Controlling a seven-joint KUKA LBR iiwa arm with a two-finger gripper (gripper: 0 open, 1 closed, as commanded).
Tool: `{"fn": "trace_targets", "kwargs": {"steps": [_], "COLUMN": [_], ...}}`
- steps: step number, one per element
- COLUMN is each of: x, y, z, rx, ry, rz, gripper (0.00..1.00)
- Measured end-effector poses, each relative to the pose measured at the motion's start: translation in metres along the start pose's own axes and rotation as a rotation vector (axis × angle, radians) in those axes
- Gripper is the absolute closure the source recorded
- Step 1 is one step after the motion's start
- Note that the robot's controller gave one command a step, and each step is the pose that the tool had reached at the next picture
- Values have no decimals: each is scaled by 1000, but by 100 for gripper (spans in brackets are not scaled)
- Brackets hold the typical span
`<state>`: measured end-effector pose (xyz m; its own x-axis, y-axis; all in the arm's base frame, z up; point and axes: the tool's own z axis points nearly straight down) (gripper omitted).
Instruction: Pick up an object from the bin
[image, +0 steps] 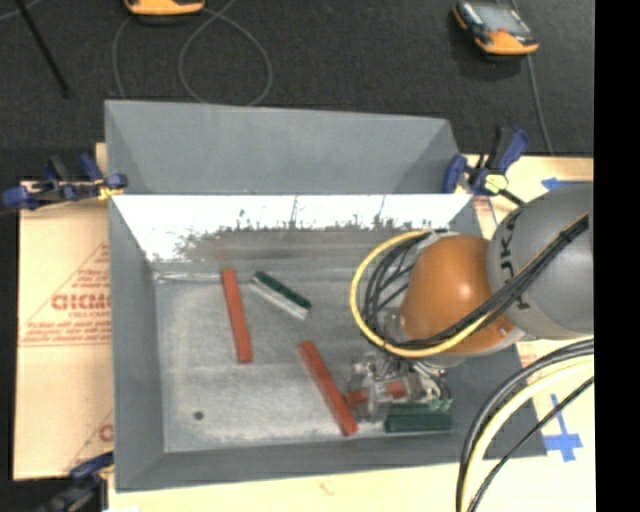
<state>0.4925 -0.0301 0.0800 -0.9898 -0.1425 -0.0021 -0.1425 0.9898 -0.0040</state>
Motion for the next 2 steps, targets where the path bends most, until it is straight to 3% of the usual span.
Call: {"fn": "trace_targets", "kwargs": {"steps": [2], "x": [0], "y": [0], "z": [0], "rx": [0], "ry": [0], "rz": [-1], "gripper": [100]}}
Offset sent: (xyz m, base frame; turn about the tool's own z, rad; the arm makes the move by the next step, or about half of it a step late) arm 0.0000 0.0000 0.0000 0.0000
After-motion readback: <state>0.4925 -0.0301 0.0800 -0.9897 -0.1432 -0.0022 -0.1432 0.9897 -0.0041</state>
